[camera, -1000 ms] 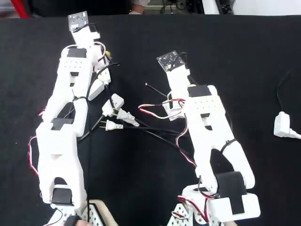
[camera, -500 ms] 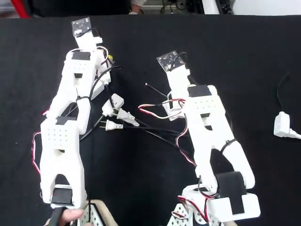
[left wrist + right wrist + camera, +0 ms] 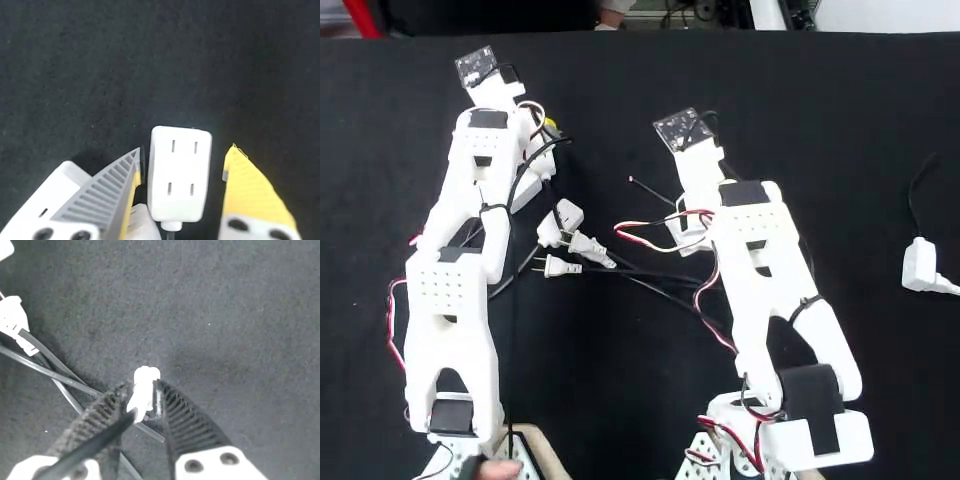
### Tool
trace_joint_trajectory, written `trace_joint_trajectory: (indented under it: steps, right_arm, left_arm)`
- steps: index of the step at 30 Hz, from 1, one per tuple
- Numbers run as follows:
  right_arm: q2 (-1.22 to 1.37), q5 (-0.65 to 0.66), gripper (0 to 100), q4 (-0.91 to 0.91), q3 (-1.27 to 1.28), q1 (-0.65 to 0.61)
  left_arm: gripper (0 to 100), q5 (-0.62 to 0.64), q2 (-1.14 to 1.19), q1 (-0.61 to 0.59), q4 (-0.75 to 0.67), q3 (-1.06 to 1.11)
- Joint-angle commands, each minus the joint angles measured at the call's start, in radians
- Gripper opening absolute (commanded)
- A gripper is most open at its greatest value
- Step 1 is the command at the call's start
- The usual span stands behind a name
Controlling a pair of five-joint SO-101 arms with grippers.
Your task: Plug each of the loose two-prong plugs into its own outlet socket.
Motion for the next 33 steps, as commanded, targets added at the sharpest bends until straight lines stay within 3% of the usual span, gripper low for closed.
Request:
trace_joint_trajectory:
  steps: [1,8,14,21,27,33]
  right_arm:
    - [-0.004,0.011,1.1,-0.015,-0.048,0.009]
    - [-0.004,0.011,1.1,-0.015,-0.048,0.009]
    - [-0.004,0.011,1.1,-0.015,-0.048,0.009]
    - [-0.004,0.011,1.1,-0.017,-0.048,0.009]
    - [-0.004,0.011,1.1,-0.017,-0.048,0.012]
    - [-0.004,0.011,1.1,-0.017,-0.048,0.012]
  left_arm:
    - [26,0.021,0.034,0.027,0.008,-0.054]
    - [24,0.020,0.110,0.016,0.153,-0.222]
    - [18,0.017,0.227,0.021,0.187,-0.337]
    - [3,0.003,0.250,0.013,0.313,-0.510]
    - [3,-0.146,0.233,0.024,0.373,-0.542]
    - [3,-0.430,0.150,0.016,0.632,-0.886]
